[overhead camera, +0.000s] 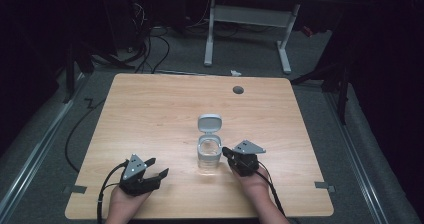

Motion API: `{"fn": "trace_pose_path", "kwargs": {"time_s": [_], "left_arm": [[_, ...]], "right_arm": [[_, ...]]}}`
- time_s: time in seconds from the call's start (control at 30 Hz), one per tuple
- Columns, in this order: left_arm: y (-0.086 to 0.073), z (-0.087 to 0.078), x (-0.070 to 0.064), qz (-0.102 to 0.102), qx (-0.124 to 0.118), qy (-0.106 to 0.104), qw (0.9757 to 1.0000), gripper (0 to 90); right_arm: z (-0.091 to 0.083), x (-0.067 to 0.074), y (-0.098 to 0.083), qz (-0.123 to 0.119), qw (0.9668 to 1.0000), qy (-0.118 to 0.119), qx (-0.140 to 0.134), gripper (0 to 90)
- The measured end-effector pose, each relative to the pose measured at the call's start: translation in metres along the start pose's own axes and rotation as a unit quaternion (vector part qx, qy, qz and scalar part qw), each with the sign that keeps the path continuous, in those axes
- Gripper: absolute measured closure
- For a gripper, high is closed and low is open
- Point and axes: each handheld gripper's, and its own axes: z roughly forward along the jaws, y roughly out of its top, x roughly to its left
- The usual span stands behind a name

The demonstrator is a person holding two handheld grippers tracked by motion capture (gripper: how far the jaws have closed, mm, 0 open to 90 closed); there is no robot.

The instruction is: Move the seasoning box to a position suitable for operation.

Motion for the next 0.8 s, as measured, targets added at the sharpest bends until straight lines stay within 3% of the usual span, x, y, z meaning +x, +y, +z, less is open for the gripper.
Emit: {"fn": "trace_pose_path", "kwargs": {"time_s": [0.27, 0.43, 0.57, 0.8], "left_arm": [[-0.014, 0.01, -0.021, 0.014, 0.004, -0.015, 0.9998, 42.2], [-0.021, 0.018, -0.033, 0.01, 0.009, -0.02, 0.9997, 48.7], [-0.033, 0.031, -0.051, 0.011, 0.029, -0.033, 0.999, 54.4], [-0.041, 0.051, -0.067, 0.005, 0.036, -0.035, 0.9987, 76.3]], "right_arm": [[-0.017, -0.012, -0.015, 0.028, 0.9996, -0.005, -0.002, 86.7], [-0.025, -0.017, -0.021, 0.044, 0.9989, -0.017, -0.005, 87.1], [-0.033, -0.021, -0.025, 0.052, 0.9981, -0.028, -0.017, 86.5], [-0.038, -0.026, -0.026, 0.057, 0.9976, -0.026, -0.028, 87.2]]}}
